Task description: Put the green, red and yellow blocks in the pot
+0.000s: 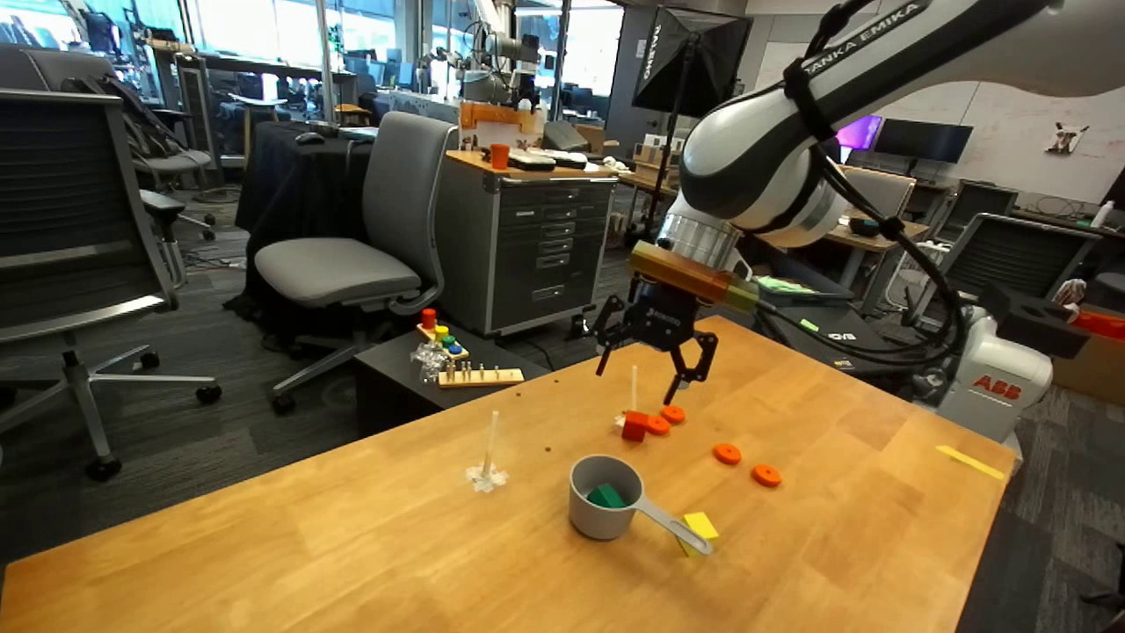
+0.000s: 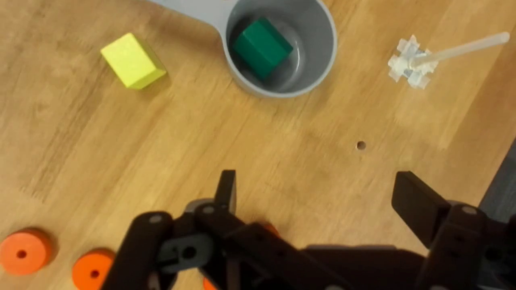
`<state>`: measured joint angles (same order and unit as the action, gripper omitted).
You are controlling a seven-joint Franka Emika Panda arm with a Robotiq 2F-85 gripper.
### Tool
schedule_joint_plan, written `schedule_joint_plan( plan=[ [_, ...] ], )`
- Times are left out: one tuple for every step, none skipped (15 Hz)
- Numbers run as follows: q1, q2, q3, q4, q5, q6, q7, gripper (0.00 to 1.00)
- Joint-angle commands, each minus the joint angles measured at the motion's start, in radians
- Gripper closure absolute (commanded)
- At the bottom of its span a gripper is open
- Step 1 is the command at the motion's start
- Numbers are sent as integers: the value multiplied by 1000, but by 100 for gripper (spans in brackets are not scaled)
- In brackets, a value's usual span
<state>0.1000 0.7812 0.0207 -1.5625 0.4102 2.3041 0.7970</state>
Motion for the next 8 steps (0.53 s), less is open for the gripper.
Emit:
schedule_joint_plan(
  plan=[
    [-14, 34, -23, 87, -48, -35, -1, 0],
    [-15, 50, -32, 117, -66, -46, 2, 0],
    [-18, 65, -36, 143, -79, -56, 2, 0],
    [-19, 82, -43, 171, -92, -68, 9, 0],
    [-21, 101, -44, 200, -99, -85, 11, 0],
    [-21, 119, -48, 227, -108, -100, 15, 0],
    [-20, 135, -51, 248, -114, -112, 19, 0],
    [-19, 151, -55, 269, -121, -124, 26, 0]
  ],
)
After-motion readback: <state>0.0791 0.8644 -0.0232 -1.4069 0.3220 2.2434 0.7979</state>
